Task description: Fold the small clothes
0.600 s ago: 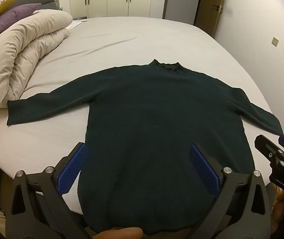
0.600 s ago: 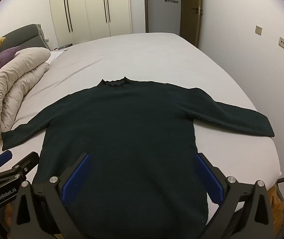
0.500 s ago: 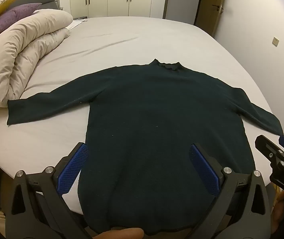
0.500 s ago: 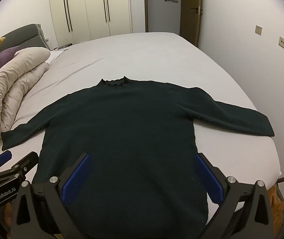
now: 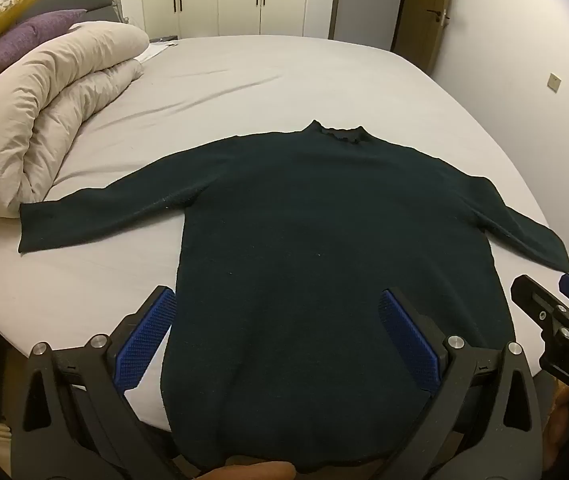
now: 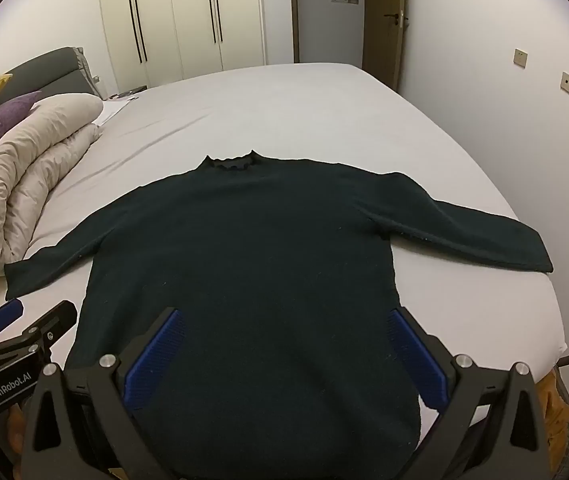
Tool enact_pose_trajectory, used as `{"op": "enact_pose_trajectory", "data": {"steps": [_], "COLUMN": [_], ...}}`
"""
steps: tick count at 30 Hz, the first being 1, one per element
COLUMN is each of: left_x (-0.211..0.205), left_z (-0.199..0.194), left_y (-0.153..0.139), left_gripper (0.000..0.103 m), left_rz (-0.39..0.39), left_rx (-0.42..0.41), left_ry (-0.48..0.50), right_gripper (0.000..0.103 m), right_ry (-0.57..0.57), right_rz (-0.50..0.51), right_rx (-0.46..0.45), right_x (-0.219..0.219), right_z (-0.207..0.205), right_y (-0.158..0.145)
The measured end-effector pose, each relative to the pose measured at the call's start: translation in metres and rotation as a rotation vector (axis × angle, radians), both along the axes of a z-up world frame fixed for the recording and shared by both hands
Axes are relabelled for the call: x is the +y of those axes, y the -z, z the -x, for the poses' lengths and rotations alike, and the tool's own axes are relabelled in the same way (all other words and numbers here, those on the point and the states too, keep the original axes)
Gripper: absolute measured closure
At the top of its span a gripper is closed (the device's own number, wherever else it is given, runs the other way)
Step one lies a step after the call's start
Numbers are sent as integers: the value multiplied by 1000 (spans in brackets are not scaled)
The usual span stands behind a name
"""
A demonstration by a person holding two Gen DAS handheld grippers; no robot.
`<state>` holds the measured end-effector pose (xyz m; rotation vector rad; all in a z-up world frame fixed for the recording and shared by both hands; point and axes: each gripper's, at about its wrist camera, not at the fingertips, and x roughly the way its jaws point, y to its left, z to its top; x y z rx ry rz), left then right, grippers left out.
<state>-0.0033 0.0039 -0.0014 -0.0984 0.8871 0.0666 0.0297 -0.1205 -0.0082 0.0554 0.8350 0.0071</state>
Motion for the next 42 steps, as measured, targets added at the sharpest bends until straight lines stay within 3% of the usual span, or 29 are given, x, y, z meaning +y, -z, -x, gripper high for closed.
{"op": "enact_pose_trajectory", "data": {"steps": [42], "left_x": [1], "left_z": [0], "left_y": [1], "left_gripper": [0], "left_rz": [-3], "left_rx": [7], "left_ry": [-7], "right_gripper": [0], "right_ry": [2], "right_rz": [-27], "right_rx": [14], "right_x": [15], "right_z": [11], "right_y": [12]}}
